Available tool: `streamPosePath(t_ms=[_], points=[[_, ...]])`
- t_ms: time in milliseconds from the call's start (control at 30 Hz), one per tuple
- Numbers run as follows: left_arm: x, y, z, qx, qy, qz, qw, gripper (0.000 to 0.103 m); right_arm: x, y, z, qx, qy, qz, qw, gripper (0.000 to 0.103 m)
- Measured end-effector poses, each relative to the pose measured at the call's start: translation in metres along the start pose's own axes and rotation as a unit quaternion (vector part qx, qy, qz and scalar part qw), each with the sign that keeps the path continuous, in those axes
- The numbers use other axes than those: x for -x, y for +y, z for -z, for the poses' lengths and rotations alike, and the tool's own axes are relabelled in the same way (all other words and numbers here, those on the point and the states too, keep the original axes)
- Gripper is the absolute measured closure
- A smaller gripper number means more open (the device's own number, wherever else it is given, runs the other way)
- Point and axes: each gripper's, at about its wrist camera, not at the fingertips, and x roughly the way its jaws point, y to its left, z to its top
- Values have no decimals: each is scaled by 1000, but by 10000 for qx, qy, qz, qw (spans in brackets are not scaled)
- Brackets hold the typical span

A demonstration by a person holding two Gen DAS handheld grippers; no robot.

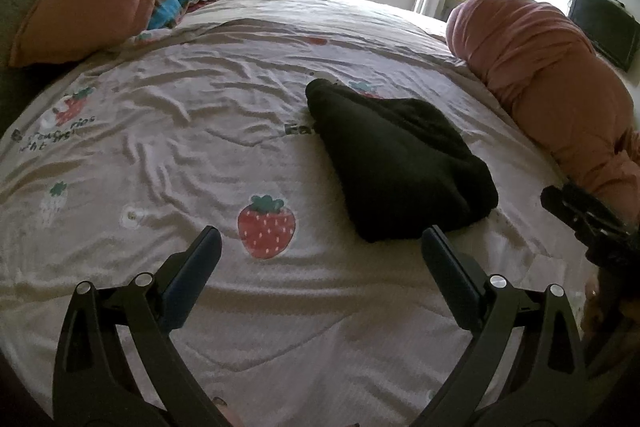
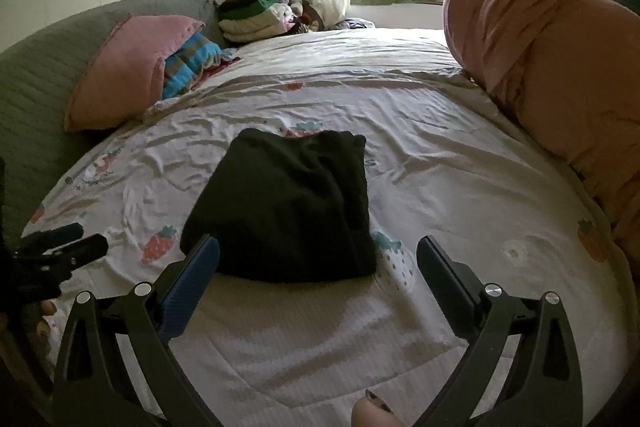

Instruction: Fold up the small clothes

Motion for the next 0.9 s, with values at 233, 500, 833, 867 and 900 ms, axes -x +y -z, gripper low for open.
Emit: streamPosePath(t_ms=[233, 500, 833, 867, 900], points=[[6, 1, 10, -8, -57, -17, 10000, 10, 4, 3, 15, -17, 42, 52, 10000, 5], [17, 2, 21, -93, -296, -40, 9995, 10, 13, 11, 27, 15, -225, 182, 9996, 5], [31, 11, 52, -12, -571, -45, 9984, 9, 28, 27, 65, -25, -529, 229, 9983, 5], [31, 13, 57, -2, -576, -28, 9983, 10, 30, 28, 70, -37, -550, 244, 9982, 5], [31, 14, 60, 8, -565, -23, 9984, 10, 32, 31, 74, -12, -557, 255, 9981, 5]])
